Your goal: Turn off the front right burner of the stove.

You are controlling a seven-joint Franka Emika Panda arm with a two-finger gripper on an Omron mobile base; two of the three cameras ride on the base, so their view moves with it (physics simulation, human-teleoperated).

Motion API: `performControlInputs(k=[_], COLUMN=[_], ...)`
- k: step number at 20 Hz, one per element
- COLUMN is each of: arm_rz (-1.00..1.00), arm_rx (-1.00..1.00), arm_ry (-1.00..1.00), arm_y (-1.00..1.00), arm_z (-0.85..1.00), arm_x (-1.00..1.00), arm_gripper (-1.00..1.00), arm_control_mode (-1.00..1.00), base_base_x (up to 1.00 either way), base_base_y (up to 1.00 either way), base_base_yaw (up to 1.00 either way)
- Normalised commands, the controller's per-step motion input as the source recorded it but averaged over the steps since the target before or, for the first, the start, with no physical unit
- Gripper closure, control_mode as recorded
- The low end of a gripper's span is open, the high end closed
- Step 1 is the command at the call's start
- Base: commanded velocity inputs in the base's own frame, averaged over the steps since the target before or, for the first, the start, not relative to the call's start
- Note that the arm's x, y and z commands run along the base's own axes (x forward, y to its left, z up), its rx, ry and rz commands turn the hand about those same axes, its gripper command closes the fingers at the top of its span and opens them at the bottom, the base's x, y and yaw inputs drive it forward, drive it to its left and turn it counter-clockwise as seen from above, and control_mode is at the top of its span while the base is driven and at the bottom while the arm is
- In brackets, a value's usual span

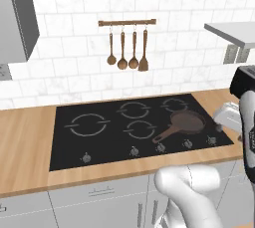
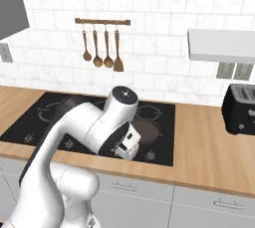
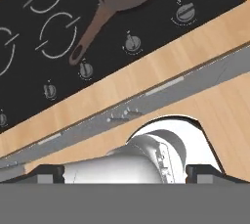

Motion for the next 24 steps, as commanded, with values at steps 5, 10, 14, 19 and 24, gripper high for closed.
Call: performControlInputs(k=[5,10,14,19,24], arm_rz=[-0.34,-0.17,-0.18,-0.25,-0.29], arm_rx=[0.14,0.23,0.30,0.29,0.13], arm_ry=[0.18,0.18,0.29,0.28,0.21], arm_y=[-0.82,-0.82,-0.51,-0.22,-0.09], arm_z=[-0.28,-0.08,0.00,-0.12,-0.34], arm_x=[0.04,0.47,0.66,0.67,0.29], arm_gripper=[-1.00,-1.00,-1.00,-1.00,-1.00], arm_control_mode=[-1.00,-1.00,-1.00,-1.00,-1.00], base_base_x=[0.00,0.00,0.00,0.00,0.00], base_base_y=[0.00,0.00,0.00,0.00,0.00], base_base_yaw=[0.00,0.00,0.00,0.00,0.00])
